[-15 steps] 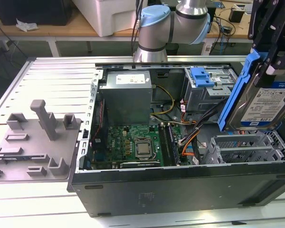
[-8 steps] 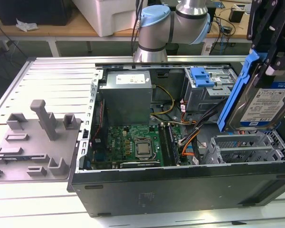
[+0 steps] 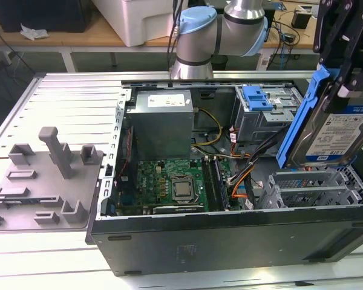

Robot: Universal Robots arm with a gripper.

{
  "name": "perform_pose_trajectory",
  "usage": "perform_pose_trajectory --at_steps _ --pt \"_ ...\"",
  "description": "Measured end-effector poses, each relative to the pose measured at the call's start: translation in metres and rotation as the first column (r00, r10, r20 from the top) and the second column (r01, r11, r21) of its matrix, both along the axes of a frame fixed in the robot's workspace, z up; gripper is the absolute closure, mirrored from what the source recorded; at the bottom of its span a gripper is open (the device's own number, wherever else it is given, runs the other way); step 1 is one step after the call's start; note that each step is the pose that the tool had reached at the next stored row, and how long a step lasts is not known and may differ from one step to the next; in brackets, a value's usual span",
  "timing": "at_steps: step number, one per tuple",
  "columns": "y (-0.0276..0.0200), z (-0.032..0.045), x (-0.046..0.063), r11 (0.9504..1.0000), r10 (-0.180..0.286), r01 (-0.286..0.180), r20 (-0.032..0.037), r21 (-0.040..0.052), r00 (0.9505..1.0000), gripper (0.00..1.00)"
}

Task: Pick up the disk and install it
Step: 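Insert the disk into the insertion slot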

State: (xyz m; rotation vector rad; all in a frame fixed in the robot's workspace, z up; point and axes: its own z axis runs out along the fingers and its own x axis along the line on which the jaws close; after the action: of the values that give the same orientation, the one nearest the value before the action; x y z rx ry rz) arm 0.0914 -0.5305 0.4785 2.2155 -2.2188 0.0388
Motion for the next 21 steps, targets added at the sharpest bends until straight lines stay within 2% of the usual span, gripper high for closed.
perform_pose_trajectory --at_steps 8,21 --pt "-0.0001 -0.0024 0.0 1.0 0.008 -0.008 0.0 0.0 1.0 0.63" --pt "-0.0038 -0.0065 0.0001 1.0 0.009 -0.009 0.0 0.0002 1.0 0.63"
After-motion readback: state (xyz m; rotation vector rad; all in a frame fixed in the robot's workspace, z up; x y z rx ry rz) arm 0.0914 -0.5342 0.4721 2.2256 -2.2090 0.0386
